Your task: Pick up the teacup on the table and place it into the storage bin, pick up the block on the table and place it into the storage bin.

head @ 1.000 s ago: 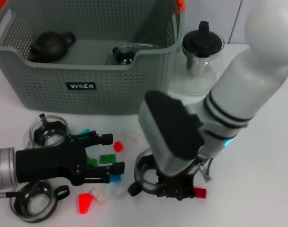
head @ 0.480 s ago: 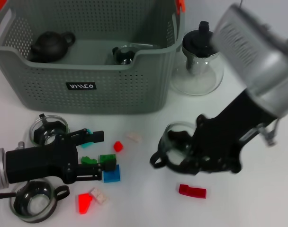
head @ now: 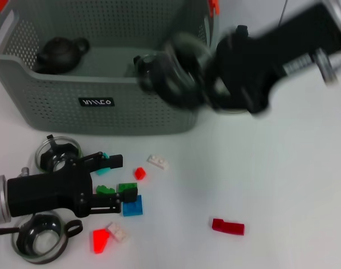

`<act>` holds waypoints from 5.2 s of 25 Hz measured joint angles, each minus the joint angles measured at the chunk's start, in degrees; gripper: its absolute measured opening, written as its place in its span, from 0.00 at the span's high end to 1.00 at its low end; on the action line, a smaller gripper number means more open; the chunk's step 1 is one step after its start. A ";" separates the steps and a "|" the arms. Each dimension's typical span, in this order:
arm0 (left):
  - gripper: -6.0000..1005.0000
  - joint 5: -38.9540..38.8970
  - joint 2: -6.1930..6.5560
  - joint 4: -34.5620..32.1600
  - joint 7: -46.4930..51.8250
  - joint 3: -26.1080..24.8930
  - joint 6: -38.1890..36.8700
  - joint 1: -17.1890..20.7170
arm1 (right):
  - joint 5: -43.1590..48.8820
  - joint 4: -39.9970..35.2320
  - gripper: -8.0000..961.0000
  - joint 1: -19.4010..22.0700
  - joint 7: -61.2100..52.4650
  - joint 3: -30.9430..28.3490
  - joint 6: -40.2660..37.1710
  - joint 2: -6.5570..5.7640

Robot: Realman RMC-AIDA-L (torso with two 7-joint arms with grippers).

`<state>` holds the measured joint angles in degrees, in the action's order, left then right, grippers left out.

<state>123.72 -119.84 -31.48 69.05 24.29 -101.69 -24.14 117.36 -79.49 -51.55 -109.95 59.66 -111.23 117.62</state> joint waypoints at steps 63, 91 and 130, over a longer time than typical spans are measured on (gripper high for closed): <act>0.10 -0.49 -0.40 0.45 -0.33 0.05 0.17 -1.98 | 12.88 56.56 0.92 -23.17 -10.14 24.19 79.49 3.49; 0.10 -0.49 -0.40 0.45 -0.33 0.21 1.06 -2.20 | 12.90 56.36 0.91 -22.56 -10.28 25.55 78.42 3.58; 0.10 -0.49 -0.17 0.43 -0.02 0.04 -0.84 -1.87 | 5.67 17.43 0.31 -3.64 -12.33 25.49 67.53 2.88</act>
<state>123.22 -120.01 -31.05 69.04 24.33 -102.52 -26.01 123.03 -62.05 -55.19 -122.29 85.15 -43.70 120.50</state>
